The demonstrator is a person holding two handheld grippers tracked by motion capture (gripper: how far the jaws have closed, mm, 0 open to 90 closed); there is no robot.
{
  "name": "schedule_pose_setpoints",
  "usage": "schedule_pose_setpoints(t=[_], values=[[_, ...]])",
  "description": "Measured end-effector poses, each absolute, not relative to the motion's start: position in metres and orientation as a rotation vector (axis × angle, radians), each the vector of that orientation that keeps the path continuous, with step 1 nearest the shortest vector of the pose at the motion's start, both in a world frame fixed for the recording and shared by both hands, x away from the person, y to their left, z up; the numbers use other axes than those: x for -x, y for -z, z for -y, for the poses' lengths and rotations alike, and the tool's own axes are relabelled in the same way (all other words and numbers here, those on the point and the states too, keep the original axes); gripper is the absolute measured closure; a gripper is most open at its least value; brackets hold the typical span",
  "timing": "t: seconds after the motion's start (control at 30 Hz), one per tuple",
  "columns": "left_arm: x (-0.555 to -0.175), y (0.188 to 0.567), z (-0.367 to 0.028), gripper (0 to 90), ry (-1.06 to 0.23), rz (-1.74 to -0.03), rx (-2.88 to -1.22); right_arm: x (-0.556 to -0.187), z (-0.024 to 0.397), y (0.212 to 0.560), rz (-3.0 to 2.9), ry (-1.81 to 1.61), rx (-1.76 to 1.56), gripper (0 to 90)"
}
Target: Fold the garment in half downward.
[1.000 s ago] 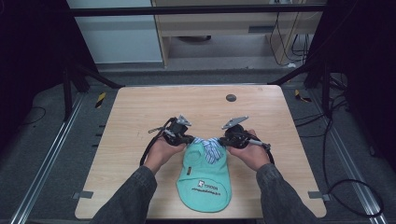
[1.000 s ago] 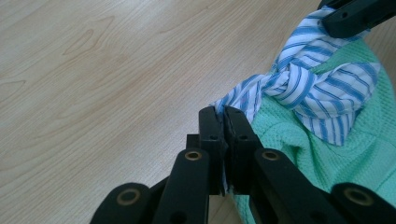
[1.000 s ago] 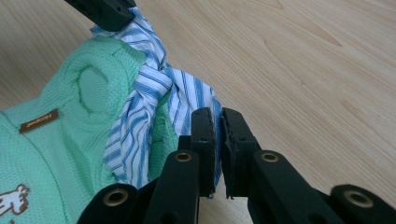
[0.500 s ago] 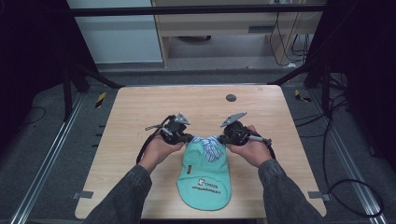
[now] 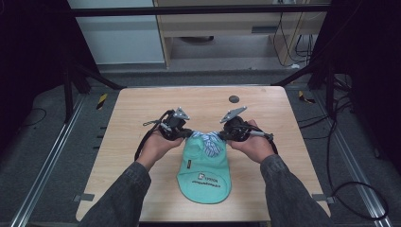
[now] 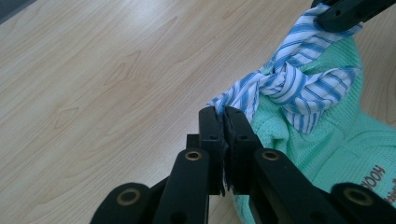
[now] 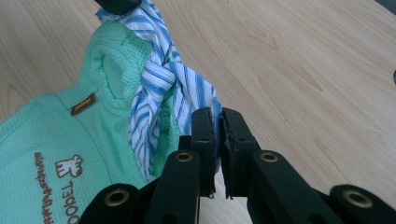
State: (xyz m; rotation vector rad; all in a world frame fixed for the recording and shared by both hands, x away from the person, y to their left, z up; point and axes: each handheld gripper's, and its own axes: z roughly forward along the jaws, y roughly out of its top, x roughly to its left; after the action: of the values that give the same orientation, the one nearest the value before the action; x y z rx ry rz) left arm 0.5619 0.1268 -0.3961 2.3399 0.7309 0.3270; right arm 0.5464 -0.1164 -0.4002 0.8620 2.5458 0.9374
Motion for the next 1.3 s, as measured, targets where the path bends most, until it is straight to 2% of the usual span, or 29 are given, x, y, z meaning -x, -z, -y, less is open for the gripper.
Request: schedule_pose_setpoints(t=[0.7, 1.3], values=[[-0.564, 0.373, -0.13, 87.1, -0.398, -0.719, -2.303, -0.553, 0.11, 0.374, -2.516, -0.916, -0.794, 84.9], [-0.576, 0.369, -0.118, 87.0, -0.42, -0.706, -2.314, -0.561, 0.117, 0.369, -2.489, -0.889, -0.804, 84.9]])
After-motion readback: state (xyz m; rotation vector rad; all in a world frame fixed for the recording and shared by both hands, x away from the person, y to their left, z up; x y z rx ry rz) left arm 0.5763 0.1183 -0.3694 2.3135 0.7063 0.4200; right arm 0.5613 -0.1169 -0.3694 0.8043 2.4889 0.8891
